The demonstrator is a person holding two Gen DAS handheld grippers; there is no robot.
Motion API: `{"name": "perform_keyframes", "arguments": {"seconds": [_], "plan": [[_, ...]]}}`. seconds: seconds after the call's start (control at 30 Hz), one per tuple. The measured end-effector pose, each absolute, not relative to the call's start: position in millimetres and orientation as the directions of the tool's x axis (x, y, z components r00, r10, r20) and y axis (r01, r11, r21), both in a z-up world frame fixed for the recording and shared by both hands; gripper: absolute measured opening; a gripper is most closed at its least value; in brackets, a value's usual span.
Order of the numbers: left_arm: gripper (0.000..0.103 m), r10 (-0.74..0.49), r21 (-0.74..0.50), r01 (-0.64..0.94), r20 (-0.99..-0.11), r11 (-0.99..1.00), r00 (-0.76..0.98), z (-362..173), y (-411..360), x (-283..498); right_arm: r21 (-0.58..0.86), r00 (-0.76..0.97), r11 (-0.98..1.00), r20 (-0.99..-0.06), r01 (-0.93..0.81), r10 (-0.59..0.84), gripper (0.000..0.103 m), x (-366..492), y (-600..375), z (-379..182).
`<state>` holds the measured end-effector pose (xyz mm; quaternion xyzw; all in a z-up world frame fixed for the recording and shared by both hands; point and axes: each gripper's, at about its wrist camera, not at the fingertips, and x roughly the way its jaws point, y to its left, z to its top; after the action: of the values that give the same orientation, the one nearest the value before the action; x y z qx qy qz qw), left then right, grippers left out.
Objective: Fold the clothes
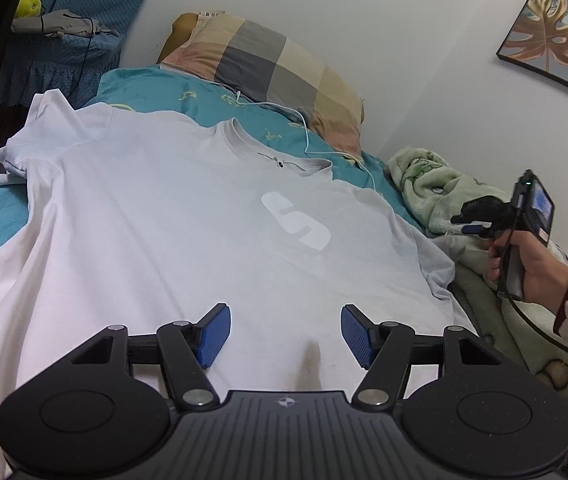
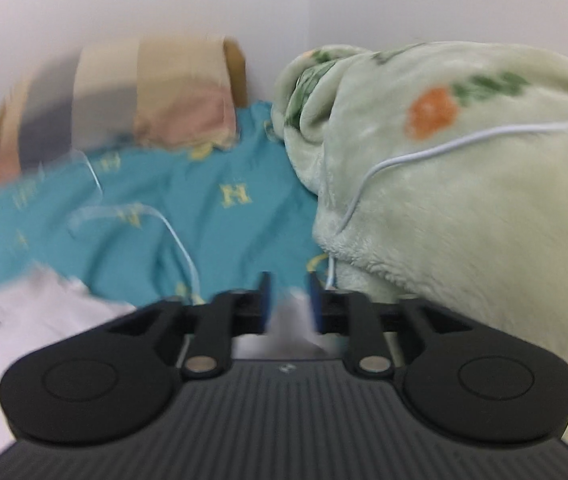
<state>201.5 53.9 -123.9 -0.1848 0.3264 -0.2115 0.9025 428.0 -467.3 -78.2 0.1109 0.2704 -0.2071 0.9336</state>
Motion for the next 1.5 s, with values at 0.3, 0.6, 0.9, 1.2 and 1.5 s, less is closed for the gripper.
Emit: {"name": "perform_keyframes", "arguments": {"seconds": [0.3, 0.6, 0.9, 1.2, 1.5], "plan": [[0.064, -0.513, -0.506, 0.248, -0.494, 0.826, 0.702, -113, 60, 187, 0.603, 0.796, 0.620, -0.603, 0.502, -0.058, 0.062, 343, -449, -92], [0.064, -0.502, -0.516, 0.222, -0.500, 0.827, 0.705, -114, 62, 193, 0.719, 0.753, 0.335, -0.656, 0.609, 0.040, 0.064, 333, -452, -164], [0.064, -0.503, -0.527, 0.205, -0.518, 0.825, 0.692, -124, 63, 203, 0.542, 0.761, 0.614, -0.630, 0.573, -0.154, 0.013, 365, -444, -147], [0.064, -0.485, -0.503, 0.203, -0.528, 0.840, 0.698, -122, 65, 201, 0.012, 0.602, 0.830, -0.694, 0.558, -0.395, 0.012, 389, -413, -140], [0.064, -0.441, -0.444, 0.194, -0.563, 0.875, 0.699, -119, 65, 202, 0.143, 0.693, 0.909, -0.695, 0.391, -0.189, 0.064, 344, -407, -107]]}}
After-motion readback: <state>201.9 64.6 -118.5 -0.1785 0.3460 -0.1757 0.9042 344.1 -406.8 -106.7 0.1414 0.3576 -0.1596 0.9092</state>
